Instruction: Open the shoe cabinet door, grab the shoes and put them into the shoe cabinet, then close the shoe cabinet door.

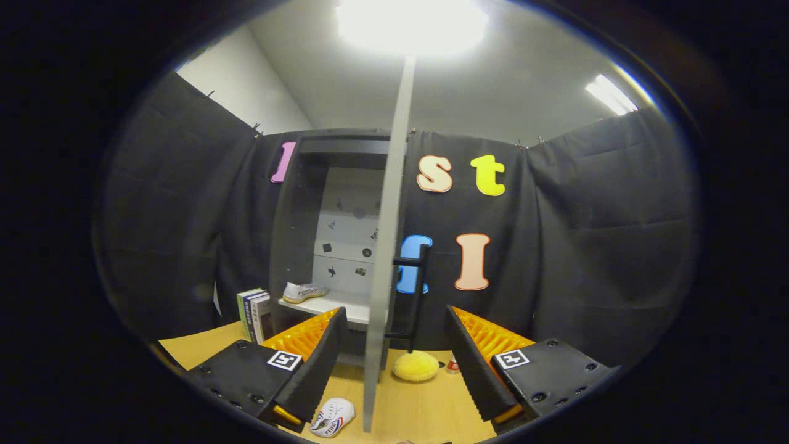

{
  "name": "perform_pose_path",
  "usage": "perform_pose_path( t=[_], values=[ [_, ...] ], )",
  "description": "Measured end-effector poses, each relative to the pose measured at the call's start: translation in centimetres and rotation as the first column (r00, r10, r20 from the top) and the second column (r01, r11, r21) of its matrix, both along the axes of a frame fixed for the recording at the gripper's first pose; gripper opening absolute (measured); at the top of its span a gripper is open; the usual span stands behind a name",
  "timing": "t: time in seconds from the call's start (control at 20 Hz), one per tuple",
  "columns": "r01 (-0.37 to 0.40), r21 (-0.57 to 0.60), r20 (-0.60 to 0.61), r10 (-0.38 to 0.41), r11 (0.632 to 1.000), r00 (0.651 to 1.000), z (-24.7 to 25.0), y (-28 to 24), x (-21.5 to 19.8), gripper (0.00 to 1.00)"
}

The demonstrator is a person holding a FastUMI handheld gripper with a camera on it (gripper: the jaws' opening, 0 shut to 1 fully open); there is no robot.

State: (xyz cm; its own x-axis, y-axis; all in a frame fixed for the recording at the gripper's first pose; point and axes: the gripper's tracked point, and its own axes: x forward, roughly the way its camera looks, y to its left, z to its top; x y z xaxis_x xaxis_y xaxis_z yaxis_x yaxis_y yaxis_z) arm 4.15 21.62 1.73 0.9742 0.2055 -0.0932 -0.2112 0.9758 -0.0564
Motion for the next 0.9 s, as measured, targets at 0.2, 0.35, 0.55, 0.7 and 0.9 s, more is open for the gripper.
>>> perform_pose_path(
  t=[0.2, 0.35, 0.55, 0.7, 0.9],
  values=[
    [-0.103, 0.017, -0.119, 0.105, 0.994, 0.987, -8.5, 5.1, 2.9, 0.97],
    [-0.137, 0.05, -0.22, 0.144, 0.989, 0.965, -14.2, 7.3, 4.6, 0.98],
    [-0.115, 0.052, -0.364, 0.127, 0.992, 0.923, -22.0, 8.8, 6.2, 0.98],
    [-0.082, 0.056, -0.447, 0.099, 0.995, 0.889, -27.5, 9.3, 6.8, 0.98],
    [-0.053, 0.061, -0.594, 0.079, 0.997, 0.801, -35.0, 10.0, 7.0, 0.98]
  ],
)
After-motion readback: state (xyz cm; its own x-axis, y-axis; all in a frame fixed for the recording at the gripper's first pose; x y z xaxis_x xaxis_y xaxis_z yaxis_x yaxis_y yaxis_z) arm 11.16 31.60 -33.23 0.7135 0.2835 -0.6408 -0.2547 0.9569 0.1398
